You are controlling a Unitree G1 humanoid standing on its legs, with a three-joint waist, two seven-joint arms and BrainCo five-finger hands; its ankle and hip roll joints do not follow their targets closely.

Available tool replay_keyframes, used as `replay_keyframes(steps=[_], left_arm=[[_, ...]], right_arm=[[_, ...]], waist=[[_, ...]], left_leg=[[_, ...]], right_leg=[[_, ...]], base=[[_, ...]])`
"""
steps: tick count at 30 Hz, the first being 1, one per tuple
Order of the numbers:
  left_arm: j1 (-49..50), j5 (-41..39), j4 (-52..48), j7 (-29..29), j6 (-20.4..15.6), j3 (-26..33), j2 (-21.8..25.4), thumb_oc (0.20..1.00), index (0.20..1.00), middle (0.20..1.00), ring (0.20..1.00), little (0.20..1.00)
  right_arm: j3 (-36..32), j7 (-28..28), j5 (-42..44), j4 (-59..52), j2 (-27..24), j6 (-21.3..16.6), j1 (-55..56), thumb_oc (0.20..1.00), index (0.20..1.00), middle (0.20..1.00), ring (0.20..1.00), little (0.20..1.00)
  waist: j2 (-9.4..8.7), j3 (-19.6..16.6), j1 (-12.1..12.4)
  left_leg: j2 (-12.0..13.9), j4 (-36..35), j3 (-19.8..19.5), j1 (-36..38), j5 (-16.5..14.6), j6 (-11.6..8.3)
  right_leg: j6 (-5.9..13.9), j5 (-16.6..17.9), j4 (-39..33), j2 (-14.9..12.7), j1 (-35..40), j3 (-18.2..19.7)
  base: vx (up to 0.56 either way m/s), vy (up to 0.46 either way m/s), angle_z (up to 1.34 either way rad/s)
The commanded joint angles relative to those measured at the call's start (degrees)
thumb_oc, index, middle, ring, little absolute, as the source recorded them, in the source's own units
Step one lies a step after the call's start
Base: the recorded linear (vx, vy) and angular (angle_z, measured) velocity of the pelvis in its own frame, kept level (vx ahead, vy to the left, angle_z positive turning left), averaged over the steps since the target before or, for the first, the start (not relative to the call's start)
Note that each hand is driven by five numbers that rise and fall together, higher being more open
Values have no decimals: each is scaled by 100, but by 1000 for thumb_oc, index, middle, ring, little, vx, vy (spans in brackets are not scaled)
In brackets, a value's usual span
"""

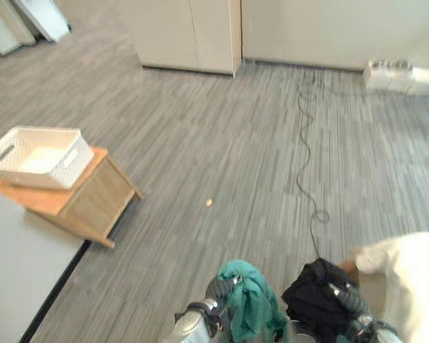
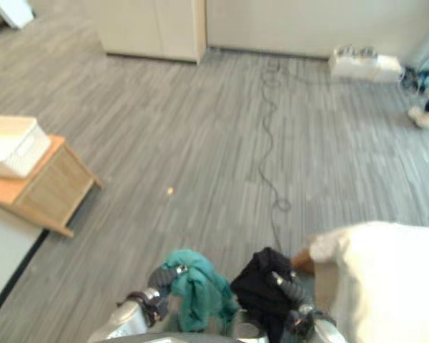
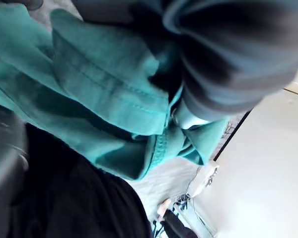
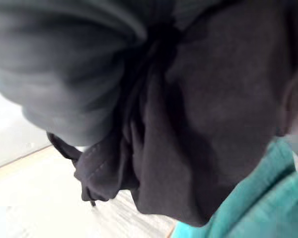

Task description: Tidy up the quilt and then pick up the clothes from the bed and put them into the laundry hamper.

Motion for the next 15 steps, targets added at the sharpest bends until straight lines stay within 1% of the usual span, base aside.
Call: replay_keyframes(steps=[1, 2, 3, 4, 5, 6, 7, 8, 9, 10, 11, 12, 13, 14, 15], left_arm=[[64, -338, -586, -101, -333, 261, 171, 200, 200, 200, 200, 200], [48, -349, -639, -175, -206, 334, 263, 200, 200, 200, 200, 200], [10, -347, -576, -314, -88, 366, 370, 200, 200, 200, 200, 200], [12, -327, -507, -397, -143, 350, 406, 200, 200, 200, 200, 200], [32, -313, -475, -447, -216, 349, 431, 200, 200, 200, 200, 200], [74, -298, -464, -501, -270, 360, 466, 200, 200, 200, 200, 200], [162, -228, -485, -575, -328, 373, 497, 200, 200, 200, 200, 200], [255, -225, -487, -582, -447, 399, 516, 200, 200, 200, 200, 200], [269, -209, -492, -599, -446, 403, 517, 200, 200, 200, 200, 200], [356, -147, -567, -600, -461, 446, 542, 200, 200, 200, 200, 200], [364, -122, -563, -603, -445, 447, 530, 200, 200, 200, 200, 200], [374, -103, -517, -550, -391, 453, 480, 200, 200, 200, 200, 200], [355, -123, -406, -550, -441, 438, 368, 200, 200, 200, 200, 200], [352, -111, -456, -575, -425, 433, 377, 200, 200, 200, 200, 200], [386, -177, -679, -551, -324, 419, 418, 200, 200, 200, 200, 200]], right_arm=[[-187, 99, 108, -493, -32, -141, -110, 200, 200, 200, 200, 200], [-180, 27, 244, -533, -74, -165, -108, 200, 200, 200, 200, 200], [-120, -35, 423, -458, -134, -347, -124, 200, 200, 200, 200, 200], [-83, -44, 455, -415, -145, -453, -148, 200, 200, 200, 200, 200], [-69, -33, 430, -409, -144, -532, -148, 200, 200, 200, 200, 200], [-68, -22, 382, -446, -137, -585, -122, 200, 200, 200, 200, 200], [-61, -76, 385, -522, -129, -649, -75, 200, 200, 200, 200, 200], [-34, -49, 311, -584, -113, -710, -44, 200, 200, 200, 200, 200], [-25, -64, 298, -595, -106, -736, -43, 200, 200, 200, 200, 200], [-5, -116, 309, -697, -137, -813, -14, 200, 200, 200, 200, 200], [17, -144, 328, -699, -140, -821, -12, 200, 200, 200, 200, 200], [83, -171, 369, -640, -132, -784, -64, 200, 200, 200, 200, 200], [191, -170, 311, -458, -91, -863, -220, 200, 200, 200, 200, 200], [208, -209, 324, -449, -101, -899, -258, 200, 200, 200, 200, 200], [187, -179, 257, -457, -147, -779, -327, 200, 200, 200, 200, 200]], waist=[[167, 323, 14], [165, 417, -77], [105, 529, -263], [107, 573, -361], [126, 601, -437], [139, 614, -501], [162, 635, -583], [158, 626, -642], [155, 622, -648], [112, 531, -689], [103, 503, -692], [76, 400, -698], [102, 291, -687], [121, 263, -700], [198, 179, -727]], left_leg=[[429, -25, -314, -403, 28, -398], [351, 33, -517, -237, -128, -402], [221, 145, -821, 55, -483, -432], [200, 185, -989, 202, -651, -468], [202, 209, -1114, 295, -742, -493], [205, 241, -1213, 381, -840, -507], [240, 305, -1334, 530, -1011, -528], [247, 419, -1427, 626, -1179, -531], [245, 477, -1446, 643, -1237, -531], [279, 697, -1452, 695, -1499, -558], [281, 765, -1485, 724, -1567, -582], [322, 936, -1488, 833, -1748, -641], [499, 1226, -1343, 961, -1730, -778], [614, 1421, -1240, 965, -1564, -845], [945, 2093, -917, 925, -985, -1084]], right_leg=[[282, 1797, -2181, 294, 729, 206], [221, 1784, -2926, 447, 498, 248], [206, 1956, -4433, 589, 252, 381], [215, 2018, -5131, 692, 184, 544], [230, 2064, -5560, 774, 146, 662], [266, 2083, -5840, 842, 60, 811], [348, 2129, -6220, 975, -19, 1009], [406, 2159, -6330, 1038, -101, 1161], [405, 2165, -6275, 1042, -116, 1198], [447, 2094, -6189, 1047, -62, 1375], [458, 2112, -6128, 1044, -58, 1397], [464, 2125, -5894, 1021, -47, 1427], [425, 2089, -5575, 989, -32, 1310], [371, 2050, -5501, 1002, 0, 1291], [227, 1920, -5330, 1031, 121, 1109]], base=[[411, -130, 113], [637, -300, 127], [757, -352, 99], [766, -318, 91], [592, -169, 140], [630, -154, 151], [785, -215, 141], [633, -192, 92], [707, -287, 122], [438, -208, 111], [633, -310, 92], [573, -277, 73], [587, -283, 85], [648, -304, 102], [429, -203, 70]])
